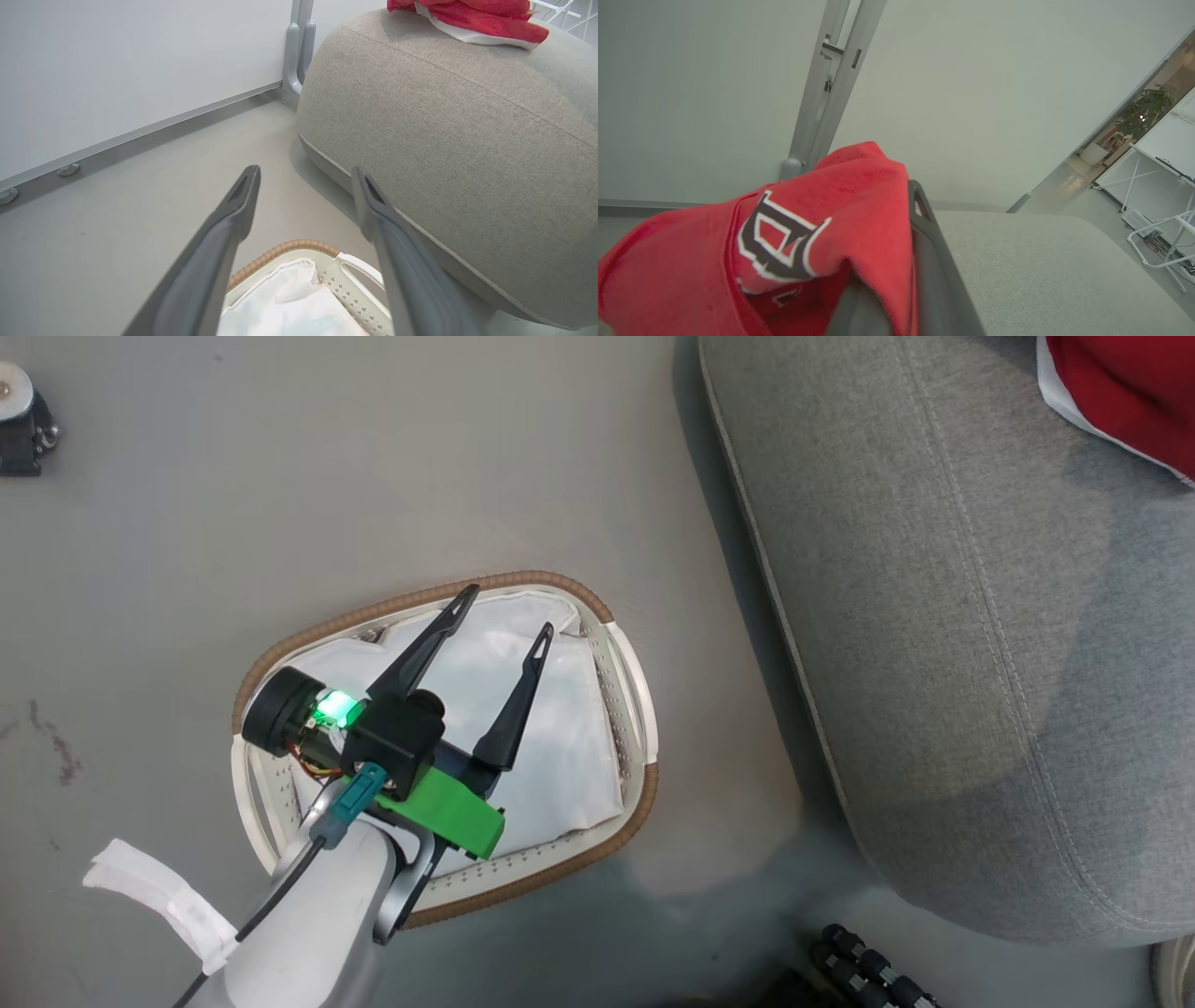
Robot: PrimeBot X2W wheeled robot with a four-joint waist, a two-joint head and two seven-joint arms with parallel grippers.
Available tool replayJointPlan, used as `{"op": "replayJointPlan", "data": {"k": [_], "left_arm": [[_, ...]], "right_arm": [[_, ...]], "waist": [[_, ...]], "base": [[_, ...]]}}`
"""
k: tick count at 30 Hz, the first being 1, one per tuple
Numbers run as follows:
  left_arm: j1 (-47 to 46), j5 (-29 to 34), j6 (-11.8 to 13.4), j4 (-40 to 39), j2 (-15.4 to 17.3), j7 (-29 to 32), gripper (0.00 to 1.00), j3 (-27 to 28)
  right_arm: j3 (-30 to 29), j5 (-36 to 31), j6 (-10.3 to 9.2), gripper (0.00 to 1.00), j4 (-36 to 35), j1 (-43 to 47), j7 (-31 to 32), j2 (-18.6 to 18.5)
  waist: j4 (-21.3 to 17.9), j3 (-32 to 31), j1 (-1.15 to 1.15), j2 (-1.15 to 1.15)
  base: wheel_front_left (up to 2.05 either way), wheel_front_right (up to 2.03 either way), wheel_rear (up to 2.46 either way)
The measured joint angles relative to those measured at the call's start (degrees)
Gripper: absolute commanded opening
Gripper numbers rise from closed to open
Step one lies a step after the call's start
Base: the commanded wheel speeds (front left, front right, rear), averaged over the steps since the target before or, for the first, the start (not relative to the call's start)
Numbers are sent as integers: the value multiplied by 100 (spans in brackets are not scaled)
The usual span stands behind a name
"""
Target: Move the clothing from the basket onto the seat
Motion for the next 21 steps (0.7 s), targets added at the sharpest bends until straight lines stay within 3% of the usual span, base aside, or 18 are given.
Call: {"op": "replayJointPlan", "data": {"k": [6, 8, 9, 21], "left_arm": [[-88, -1, 0, 14, -21, 0, 100, -141], [-88, -3, 0, 37, -25, 0, 100, -162], [-88, -5, 0, 48, -26, 0, 100, -171], [57, -171, 1, 192, -178, 0, 100, -3]], "right_arm": [[-49, -83, 0, 0, 303, 509, 0, 376], [-47, -94, 0, 34, 307, 689, 0, 477], [-49, -94, 0, 100, 289, 791, 0, 523], [-27, -16, 0, 100, -207, 2058, 0, 738]], "waist": [[-67, 125, 0, 0], [-114, 97, 0, 0], [-133, 71, 0, 0], [-266, -438, -1, 0]], "base": [[0, 0, 0], [0, 0, 0], [0, 0, 0], [0, 0, 0]]}}
